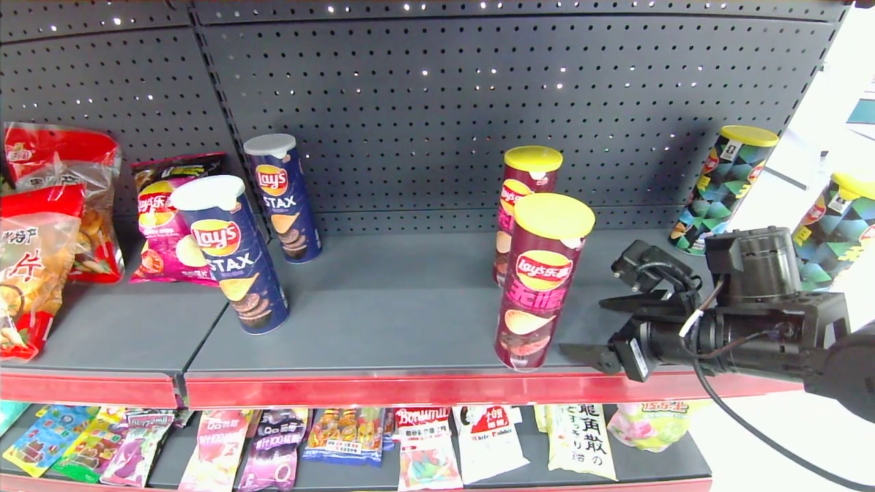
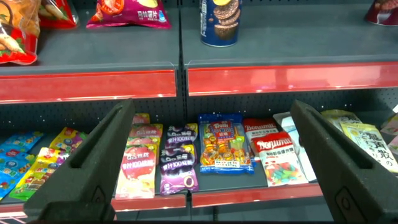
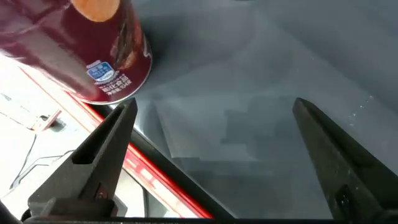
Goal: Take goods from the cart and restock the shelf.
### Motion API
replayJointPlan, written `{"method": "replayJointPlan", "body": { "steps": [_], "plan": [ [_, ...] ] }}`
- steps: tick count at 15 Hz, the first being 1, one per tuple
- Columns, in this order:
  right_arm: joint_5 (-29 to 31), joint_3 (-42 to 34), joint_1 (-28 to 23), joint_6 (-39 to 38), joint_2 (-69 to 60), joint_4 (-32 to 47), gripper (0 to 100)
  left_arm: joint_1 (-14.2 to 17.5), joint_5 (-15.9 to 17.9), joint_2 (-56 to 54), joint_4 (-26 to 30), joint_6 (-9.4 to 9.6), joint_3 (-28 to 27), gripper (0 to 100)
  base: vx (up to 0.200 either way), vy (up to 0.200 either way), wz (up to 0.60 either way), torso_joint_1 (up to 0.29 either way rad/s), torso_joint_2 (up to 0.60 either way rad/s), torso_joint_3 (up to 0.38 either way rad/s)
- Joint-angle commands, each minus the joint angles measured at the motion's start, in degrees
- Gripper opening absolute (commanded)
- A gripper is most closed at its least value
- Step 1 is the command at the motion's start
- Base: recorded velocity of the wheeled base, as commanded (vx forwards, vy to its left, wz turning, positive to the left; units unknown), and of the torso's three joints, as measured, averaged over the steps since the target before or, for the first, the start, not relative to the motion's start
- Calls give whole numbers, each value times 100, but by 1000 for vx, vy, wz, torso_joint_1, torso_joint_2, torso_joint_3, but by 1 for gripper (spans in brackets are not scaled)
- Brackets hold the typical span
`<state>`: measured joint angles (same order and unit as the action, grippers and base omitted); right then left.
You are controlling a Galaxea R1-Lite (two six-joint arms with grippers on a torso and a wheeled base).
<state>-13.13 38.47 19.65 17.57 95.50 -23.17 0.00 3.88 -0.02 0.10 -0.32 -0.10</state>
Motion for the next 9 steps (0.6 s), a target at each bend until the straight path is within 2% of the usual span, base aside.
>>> {"method": "replayJointPlan", "body": {
  "steps": [1, 9],
  "plan": [
    [-5, 11, 92, -16, 65, -3, 100, 0, -1, 2, -1, -3, 1, 100, 0, 0, 0, 0, 0, 0],
    [65, 64, 197, -43, 197, -38, 100, 0, -1, 2, -1, -3, 1, 100, 0, 0, 0, 0, 0, 0]
  ]
}}
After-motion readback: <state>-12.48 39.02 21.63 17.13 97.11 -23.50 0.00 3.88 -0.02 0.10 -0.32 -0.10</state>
